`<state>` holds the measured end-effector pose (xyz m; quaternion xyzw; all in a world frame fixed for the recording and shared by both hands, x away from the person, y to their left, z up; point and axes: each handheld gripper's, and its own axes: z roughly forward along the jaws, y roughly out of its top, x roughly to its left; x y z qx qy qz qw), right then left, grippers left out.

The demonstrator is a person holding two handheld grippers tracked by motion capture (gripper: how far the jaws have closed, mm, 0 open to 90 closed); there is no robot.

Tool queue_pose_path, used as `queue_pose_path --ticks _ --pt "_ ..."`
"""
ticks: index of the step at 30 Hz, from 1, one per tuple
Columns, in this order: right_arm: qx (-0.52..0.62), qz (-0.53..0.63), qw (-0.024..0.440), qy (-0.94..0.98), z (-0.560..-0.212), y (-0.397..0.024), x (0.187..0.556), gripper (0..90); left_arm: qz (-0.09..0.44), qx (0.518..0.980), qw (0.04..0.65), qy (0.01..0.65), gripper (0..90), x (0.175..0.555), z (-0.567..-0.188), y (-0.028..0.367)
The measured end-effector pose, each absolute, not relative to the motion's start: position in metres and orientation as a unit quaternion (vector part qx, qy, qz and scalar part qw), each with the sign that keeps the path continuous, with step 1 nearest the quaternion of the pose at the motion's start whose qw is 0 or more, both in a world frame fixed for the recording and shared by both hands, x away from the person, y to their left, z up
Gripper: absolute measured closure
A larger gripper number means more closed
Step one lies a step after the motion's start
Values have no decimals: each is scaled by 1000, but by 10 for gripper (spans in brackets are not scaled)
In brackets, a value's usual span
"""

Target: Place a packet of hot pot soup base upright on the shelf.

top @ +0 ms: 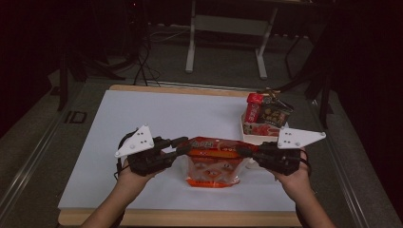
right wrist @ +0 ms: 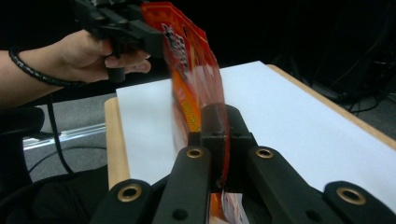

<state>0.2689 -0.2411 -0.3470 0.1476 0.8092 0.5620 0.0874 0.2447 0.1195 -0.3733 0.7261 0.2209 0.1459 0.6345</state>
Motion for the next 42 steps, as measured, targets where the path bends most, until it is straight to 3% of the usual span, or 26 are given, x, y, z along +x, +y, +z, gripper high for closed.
queue_pose_path --ticks 1,2,5,6,7,11,24,42 --pt "147 559 94 810 -344 -241 269 900 148 722 638 225 551 245 -373 120" --pt "153 563 98 806 -337 -243 271 900 148 722 636 229 379 245 -374 121" --pt "156 564 102 805 -334 -245 272 900 157 723 630 238 344 243 -378 121" --pt "157 570 108 799 -327 -249 274 900 156 726 626 239 202 243 -379 121" --pt "158 570 112 799 -323 -251 274 900 161 728 619 247 145 242 -381 121" --pt "157 575 130 792 -305 -258 278 900 151 731 614 258 32 245 -391 121" --pt "177 592 185 764 -250 -293 292 900 140 750 593 258 29 241 -424 122" --pt "233 574 229 751 -253 -348 310 900 120 759 568 296 29 226 -469 146"
